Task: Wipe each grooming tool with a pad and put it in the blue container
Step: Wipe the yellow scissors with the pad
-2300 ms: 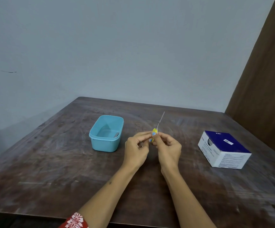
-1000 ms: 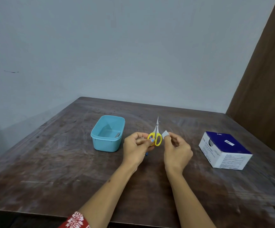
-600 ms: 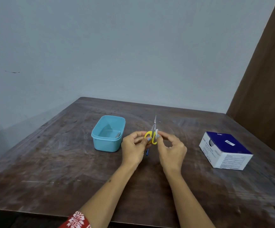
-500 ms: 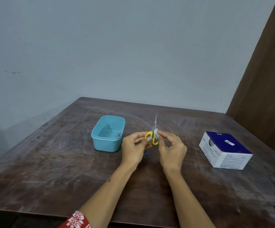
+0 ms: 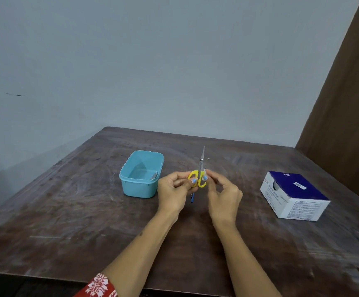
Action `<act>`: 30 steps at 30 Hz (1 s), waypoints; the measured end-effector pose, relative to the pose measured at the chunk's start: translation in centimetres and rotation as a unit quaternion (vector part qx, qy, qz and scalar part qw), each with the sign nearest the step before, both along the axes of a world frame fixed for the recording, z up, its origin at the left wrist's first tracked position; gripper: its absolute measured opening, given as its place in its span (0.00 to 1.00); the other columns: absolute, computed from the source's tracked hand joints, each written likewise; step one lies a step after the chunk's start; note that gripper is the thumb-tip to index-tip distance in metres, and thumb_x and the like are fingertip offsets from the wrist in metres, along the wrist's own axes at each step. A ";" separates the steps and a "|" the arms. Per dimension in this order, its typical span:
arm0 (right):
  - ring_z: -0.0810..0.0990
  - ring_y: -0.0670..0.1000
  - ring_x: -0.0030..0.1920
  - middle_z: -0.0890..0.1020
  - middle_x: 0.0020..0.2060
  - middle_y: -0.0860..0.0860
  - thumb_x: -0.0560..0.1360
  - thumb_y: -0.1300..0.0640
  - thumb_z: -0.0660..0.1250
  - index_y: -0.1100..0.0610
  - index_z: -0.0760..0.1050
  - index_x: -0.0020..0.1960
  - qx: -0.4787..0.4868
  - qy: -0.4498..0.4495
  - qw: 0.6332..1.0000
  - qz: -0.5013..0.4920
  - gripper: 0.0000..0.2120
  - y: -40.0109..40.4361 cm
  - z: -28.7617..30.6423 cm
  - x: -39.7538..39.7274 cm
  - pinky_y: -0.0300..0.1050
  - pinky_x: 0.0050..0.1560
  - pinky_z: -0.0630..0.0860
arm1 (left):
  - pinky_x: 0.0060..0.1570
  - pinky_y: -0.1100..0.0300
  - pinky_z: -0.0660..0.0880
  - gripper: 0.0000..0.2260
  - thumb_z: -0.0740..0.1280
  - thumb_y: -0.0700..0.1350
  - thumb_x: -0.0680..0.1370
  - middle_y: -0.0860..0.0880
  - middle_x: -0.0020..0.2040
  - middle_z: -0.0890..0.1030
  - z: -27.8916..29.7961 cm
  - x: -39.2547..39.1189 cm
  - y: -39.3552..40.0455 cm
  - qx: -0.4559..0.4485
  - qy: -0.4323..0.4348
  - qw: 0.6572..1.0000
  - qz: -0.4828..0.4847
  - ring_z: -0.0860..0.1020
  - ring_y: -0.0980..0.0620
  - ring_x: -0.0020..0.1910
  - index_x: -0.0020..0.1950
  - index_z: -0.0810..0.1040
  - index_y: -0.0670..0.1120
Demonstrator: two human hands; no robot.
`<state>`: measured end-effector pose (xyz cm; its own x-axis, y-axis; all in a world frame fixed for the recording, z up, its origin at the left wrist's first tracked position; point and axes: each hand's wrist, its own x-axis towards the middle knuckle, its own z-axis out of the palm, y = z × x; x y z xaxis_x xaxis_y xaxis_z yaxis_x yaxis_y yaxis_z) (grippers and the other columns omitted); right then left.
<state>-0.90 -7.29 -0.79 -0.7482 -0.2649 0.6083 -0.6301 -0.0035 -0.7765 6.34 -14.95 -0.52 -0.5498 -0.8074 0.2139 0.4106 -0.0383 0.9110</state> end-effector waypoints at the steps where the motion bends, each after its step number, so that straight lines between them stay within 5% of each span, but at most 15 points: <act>1: 0.80 0.36 0.41 0.83 0.39 0.43 0.72 0.65 0.69 0.55 0.83 0.49 0.004 -0.023 1.000 0.003 0.09 0.0 -0.1 0.0 0.23 0.39 0.70 | 0.38 0.63 0.80 0.06 0.68 0.31 0.72 0.49 0.34 0.85 0.0 0.1 0.0 0.007 0.009 1.000 0.005 0.83 0.53 0.38 0.48 0.79 0.36; 5: 0.82 0.42 0.41 0.83 0.38 0.45 0.72 0.64 0.69 0.57 0.83 0.49 0.024 -0.073 0.997 0.026 0.08 -0.3 -0.1 0.1 0.24 0.39 0.71 | 0.39 0.61 0.81 0.05 0.69 0.31 0.72 0.48 0.36 0.85 0.1 0.2 -0.3 0.030 0.027 0.999 0.017 0.84 0.50 0.40 0.45 0.80 0.39; 11: 0.79 0.31 0.39 0.83 0.40 0.43 0.72 0.64 0.69 0.56 0.83 0.50 -0.012 -0.055 0.998 0.006 0.09 -0.1 0.1 0.2 0.27 0.41 0.74 | 0.38 0.62 0.80 0.05 0.68 0.31 0.72 0.49 0.34 0.85 0.2 0.1 0.2 0.025 0.021 0.999 0.003 0.83 0.52 0.38 0.45 0.80 0.39; 15: 0.82 0.40 0.38 0.85 0.38 0.49 0.71 0.64 0.71 0.57 0.84 0.46 0.050 -0.100 0.991 0.074 0.06 -0.4 -0.3 0.4 0.36 0.43 0.77 | 0.40 0.60 0.81 0.05 0.68 0.30 0.72 0.47 0.36 0.85 0.2 0.1 -0.4 0.070 0.060 0.995 0.026 0.84 0.50 0.38 0.47 0.78 0.35; 18: 0.82 0.44 0.38 0.85 0.38 0.49 0.71 0.63 0.70 0.54 0.84 0.45 0.082 -0.033 0.996 0.013 0.07 -0.4 -0.5 0.6 0.39 0.43 0.77 | 0.40 0.61 0.81 0.05 0.68 0.31 0.73 0.49 0.34 0.85 0.2 0.0 -0.2 0.051 0.041 0.997 0.041 0.83 0.52 0.36 0.48 0.79 0.36; 22: 0.79 0.49 0.39 0.82 0.39 0.49 0.70 0.65 0.71 0.55 0.83 0.46 -0.034 0.081 0.991 -0.103 0.09 -0.1 0.0 0.3 0.31 0.45 0.72 | 0.39 0.62 0.81 0.06 0.68 0.31 0.73 0.50 0.35 0.84 -0.2 -0.3 -0.3 0.027 0.002 0.998 0.052 0.84 0.52 0.37 0.48 0.81 0.37; 30: 0.79 0.53 0.37 0.82 0.38 0.52 0.69 0.65 0.67 0.59 0.83 0.45 0.024 0.166 0.984 -0.059 0.08 -0.7 -0.7 0.0 0.26 0.44 0.67 | 0.42 0.62 0.81 0.09 0.67 0.33 0.74 0.45 0.41 0.85 -0.3 -0.4 0.3 0.014 -0.025 1.000 -0.013 0.83 0.51 0.42 0.54 0.80 0.36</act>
